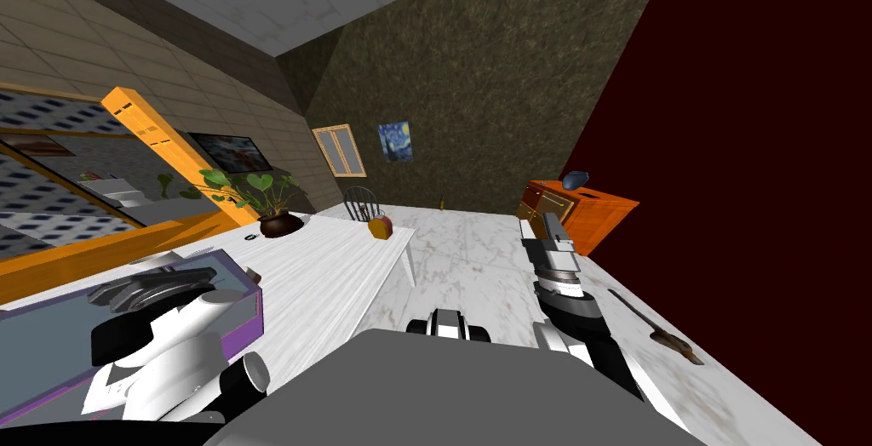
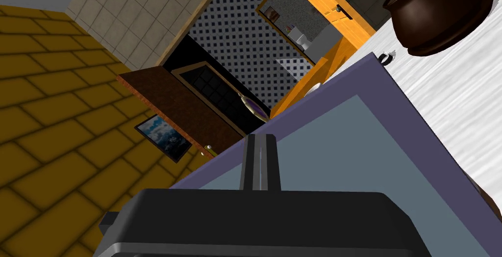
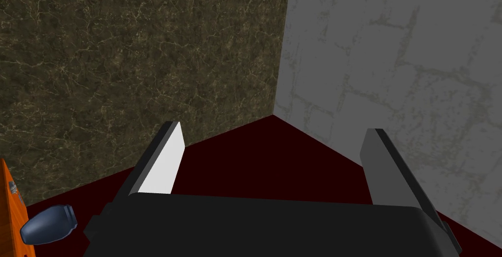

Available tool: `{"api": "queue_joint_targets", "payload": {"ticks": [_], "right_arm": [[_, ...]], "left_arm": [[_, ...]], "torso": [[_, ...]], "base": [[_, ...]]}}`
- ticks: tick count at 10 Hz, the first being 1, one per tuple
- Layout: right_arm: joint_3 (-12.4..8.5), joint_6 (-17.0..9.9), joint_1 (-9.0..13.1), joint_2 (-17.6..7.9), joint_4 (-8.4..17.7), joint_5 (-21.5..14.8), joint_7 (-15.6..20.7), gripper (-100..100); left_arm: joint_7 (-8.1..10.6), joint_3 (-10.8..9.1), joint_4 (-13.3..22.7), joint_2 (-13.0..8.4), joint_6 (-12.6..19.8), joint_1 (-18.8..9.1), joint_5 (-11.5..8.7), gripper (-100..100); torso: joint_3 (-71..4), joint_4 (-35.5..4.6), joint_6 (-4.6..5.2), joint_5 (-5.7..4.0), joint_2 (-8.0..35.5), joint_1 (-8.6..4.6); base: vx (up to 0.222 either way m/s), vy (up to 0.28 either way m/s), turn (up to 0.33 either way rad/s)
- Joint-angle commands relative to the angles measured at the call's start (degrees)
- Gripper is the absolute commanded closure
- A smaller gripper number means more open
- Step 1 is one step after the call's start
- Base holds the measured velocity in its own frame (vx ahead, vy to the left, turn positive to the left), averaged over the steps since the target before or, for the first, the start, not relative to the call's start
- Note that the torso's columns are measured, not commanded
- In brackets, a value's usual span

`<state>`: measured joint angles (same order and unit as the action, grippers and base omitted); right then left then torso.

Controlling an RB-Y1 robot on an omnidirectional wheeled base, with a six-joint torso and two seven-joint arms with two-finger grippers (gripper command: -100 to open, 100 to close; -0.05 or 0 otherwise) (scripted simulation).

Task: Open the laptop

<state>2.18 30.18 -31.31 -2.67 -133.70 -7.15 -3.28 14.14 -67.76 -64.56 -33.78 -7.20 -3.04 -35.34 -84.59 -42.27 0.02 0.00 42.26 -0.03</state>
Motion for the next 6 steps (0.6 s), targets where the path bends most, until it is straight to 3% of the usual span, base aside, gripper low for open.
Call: {"api": "queue_joint_targets", "payload": {"ticks": [1,3,4,5,6], "right_arm": [[0.00,0.00,0.00,0.00,0.00,0.00,0.00,0],[0.00,0.00,0.00,0.00,0.00,0.00,0.00,0],[0.00,0.00,0.00,0.00,0.00,0.00,0.00,0],[0.00,0.00,0.00,0.00,0.00,0.00,0.00,0],[0.00,0.00,0.00,0.00,0.00,0.00,0.00,0]], "left_arm": [[-0.09,1.49,-1.38,3.23,-4.66,-0.35,0.63,100],[-0.09,1.49,-1.38,3.23,-7.23,-0.35,0.63,100],[-0.06,2.67,-1.89,5.19,-9.30,-0.60,1.01,100],[-0.06,2.67,-1.89,5.19,-10.83,-0.60,1.01,100],[-0.04,3.86,-2.40,7.15,-12.62,-0.86,1.40,100]], "torso": [[0.02,-0.02,-0.03,-0.01,0.04,0.03],[0.05,-0.03,-0.04,0.00,0.07,0.04],[-0.02,0.00,-0.03,-0.01,-0.04,0.03],[0.00,0.00,0.00,0.01,0.01,0.02],[0.02,-0.01,-0.03,0.00,0.02,0.03]], "base": [[-0.068,0.007,-0.039],[-0.045,0.005,-0.009],[-0.051,0.003,-0.024],[-0.049,0.004,-0.030],[-0.060,0.012,-0.038]]}}
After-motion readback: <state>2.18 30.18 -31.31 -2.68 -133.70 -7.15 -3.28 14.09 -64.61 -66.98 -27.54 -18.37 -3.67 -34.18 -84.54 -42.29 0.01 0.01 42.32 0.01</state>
